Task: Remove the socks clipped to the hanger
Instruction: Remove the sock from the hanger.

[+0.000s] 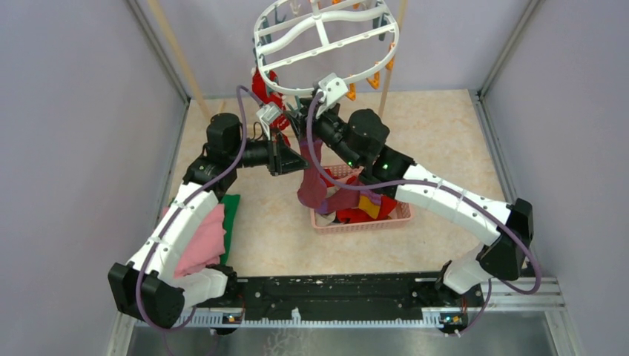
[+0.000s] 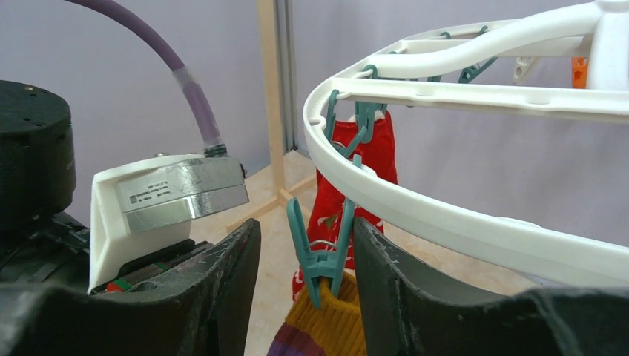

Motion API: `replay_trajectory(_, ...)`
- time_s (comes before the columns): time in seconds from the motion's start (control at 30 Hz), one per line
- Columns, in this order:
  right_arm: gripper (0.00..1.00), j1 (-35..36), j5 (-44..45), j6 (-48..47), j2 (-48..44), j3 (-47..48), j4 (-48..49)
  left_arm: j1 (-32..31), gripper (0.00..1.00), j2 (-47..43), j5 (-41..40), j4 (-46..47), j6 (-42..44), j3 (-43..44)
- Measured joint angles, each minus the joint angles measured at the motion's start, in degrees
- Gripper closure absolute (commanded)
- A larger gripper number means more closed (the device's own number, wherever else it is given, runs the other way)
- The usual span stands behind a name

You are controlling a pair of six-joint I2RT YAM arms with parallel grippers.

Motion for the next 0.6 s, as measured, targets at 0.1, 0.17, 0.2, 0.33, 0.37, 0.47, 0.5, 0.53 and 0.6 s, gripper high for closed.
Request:
replay_trajectory(0.1, 0.58, -0.33, -0.02, -0.42, 0.70, 0.00, 0.35, -0.02, 1.00, -0.20, 0.00, 0.02, -0.33, 0.00)
replay_trajectory(0.17, 0.59, -0.46, -0.02, -0.63, 1.09, 0.00, 0.57, -0.04, 1.00, -0.22, -0.02, 0.02, -0.48, 0.00)
replay_trajectory(0.2, 0.59, -0.46, 0.00, -0.70, 1.22, 0.00, 0.59, -0.04, 1.00, -0.22, -0.02, 0.02, -0.52, 0.00)
replay_trajectory(0.33, 0.61, -0.48, 0.02, -0.76, 1.36, 0.00, 1.09, -0.04, 1.00, -0.22, -0.02, 0.02, -0.63, 0.00)
replay_trajectory(0.37, 0.62, -0.48, 0.02, -0.74, 1.36, 0.00, 1.33, -0.04, 1.00, -0.22, -0.02, 0.02, -0.63, 0.00)
replay_trajectory(0.47, 0.70, -0.48, 0.07, -0.57, 1.57, 0.00, 3.23, -0.04, 1.00, -0.22, -0.04, 0.02, -0.63, 0.00)
replay_trajectory(0.5, 0.73, -0.48, 0.04, -0.44, 1.68, 0.00, 3.87, -0.04, 1.00, -0.22, -0.11, 0.02, -0.63, 0.00)
replay_trajectory(0.53, 0.77, -0.48, 0.09, -0.24, 1.81, 0.00, 4.42, -0.04, 1.00, -0.22, -0.24, 0.04, -0.63, 0.00)
replay_trajectory(0.6, 0.80, -0.52, 0.31, 0.24, 2.10, 0.00, 5.60, -0.04, 1.00, -0.22, -0.37, 0.02, -0.63, 0.00)
